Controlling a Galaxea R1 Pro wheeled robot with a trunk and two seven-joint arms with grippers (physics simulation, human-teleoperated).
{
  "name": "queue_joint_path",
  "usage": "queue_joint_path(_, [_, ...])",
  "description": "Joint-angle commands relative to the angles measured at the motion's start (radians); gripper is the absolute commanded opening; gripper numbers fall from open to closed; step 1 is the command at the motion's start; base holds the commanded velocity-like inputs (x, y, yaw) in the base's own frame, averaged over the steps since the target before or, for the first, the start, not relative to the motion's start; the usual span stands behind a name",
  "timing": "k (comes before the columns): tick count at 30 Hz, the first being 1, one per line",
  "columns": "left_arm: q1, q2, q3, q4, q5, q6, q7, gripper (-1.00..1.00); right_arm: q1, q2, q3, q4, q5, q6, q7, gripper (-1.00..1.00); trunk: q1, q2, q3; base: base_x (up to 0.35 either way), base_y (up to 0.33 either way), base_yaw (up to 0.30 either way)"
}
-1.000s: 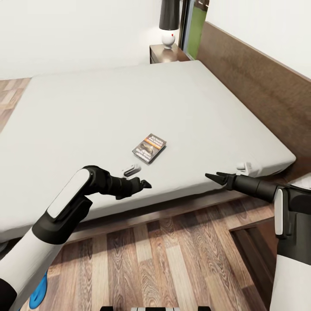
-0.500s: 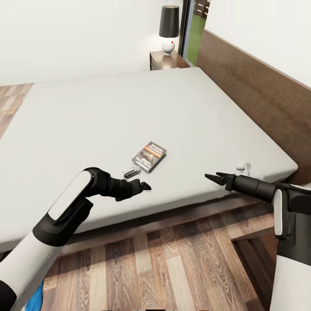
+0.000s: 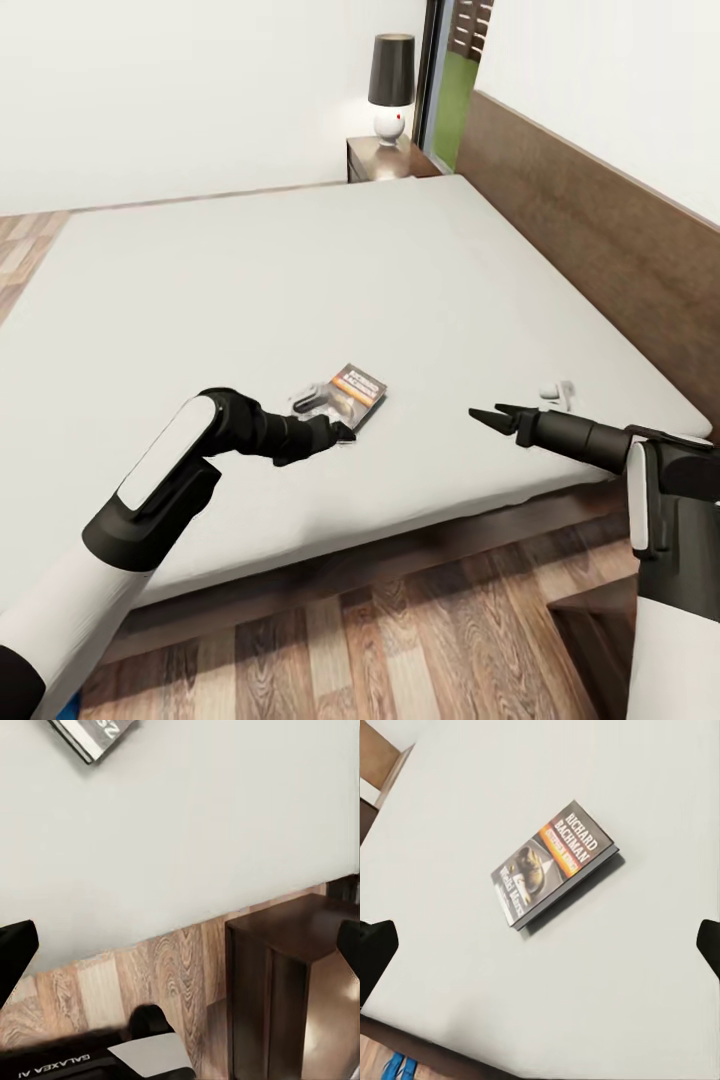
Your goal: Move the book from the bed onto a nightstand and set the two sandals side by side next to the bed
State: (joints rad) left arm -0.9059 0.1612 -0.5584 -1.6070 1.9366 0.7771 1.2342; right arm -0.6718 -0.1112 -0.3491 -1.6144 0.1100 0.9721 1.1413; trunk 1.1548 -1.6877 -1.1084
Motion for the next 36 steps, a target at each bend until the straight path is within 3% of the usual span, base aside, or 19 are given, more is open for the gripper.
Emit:
queue_joint_path(1, [-0.002, 0.000, 0.001, -0.001, 0.006, 0.008, 0.008, 1.00, -0.001, 0.001, 0.000, -0.001, 0.011, 0.005, 0.010, 1.00, 0.001, 0.000, 0.001, 0.321, 0.000, 0.000])
queue_joint_path(6, [-0.023, 0.005, 0.011, -0.001, 0.005, 0.017, 0.009, 1.00, 0.001, 0.003, 0.005, -0.001, 0.011, 0.002, 0.010, 1.00, 0.001, 0.000, 0.009, 0.322, 0.000, 0.000])
queue_joint_path(16, [-0.186, 0.013, 0.042, 0.037, 0.006, 0.023, 0.013, 1.00, 0.004, 0.004, 0.011, -0.001, 0.011, -0.001, 0.010, 1.00, 0.001, 0.000, 0.025, 0.218, 0.000, 0.000])
queue_joint_path(19, [-0.211, 0.014, 0.044, 0.056, 0.000, 0.023, 0.014, 1.00, 0.004, 0.004, 0.011, -0.001, 0.011, -0.002, 0.011, 1.00, 0.001, 0.000, 0.030, 0.060, 0.000, 0.000])
queue_joint_path(22, [-0.258, 0.007, 0.047, 0.103, -0.081, 0.024, 0.008, 1.00, 0.005, 0.004, 0.012, -0.001, 0.011, -0.014, 0.013, 1.00, 0.001, 0.000, 0.035, 0.024, 0.000, 0.000])
queue_joint_path(24, [-0.265, 0.006, 0.047, 0.114, -0.095, 0.024, 0.005, 1.00, 0.005, 0.004, 0.012, -0.001, 0.011, -0.017, 0.013, 1.00, 0.001, 0.000, 0.038, 0.012, 0.000, 0.000])
queue_joint_path(25, [-0.281, 0.003, 0.046, 0.144, -0.119, 0.024, -0.004, 1.00, 0.006, 0.004, 0.012, -0.001, 0.011, -0.021, 0.014, 1.00, 0.001, 0.000, 0.040, 0.007, 0.000, 0.000])
queue_joint_path(36, [-0.305, -0.001, 0.037, 0.230, -0.162, 0.024, -0.045, 1.00, 0.010, 0.004, 0.012, -0.001, 0.011, -0.028, 0.014, 1.00, 0.001, 0.000, 0.058, 0.003, 0.000, 0.000])
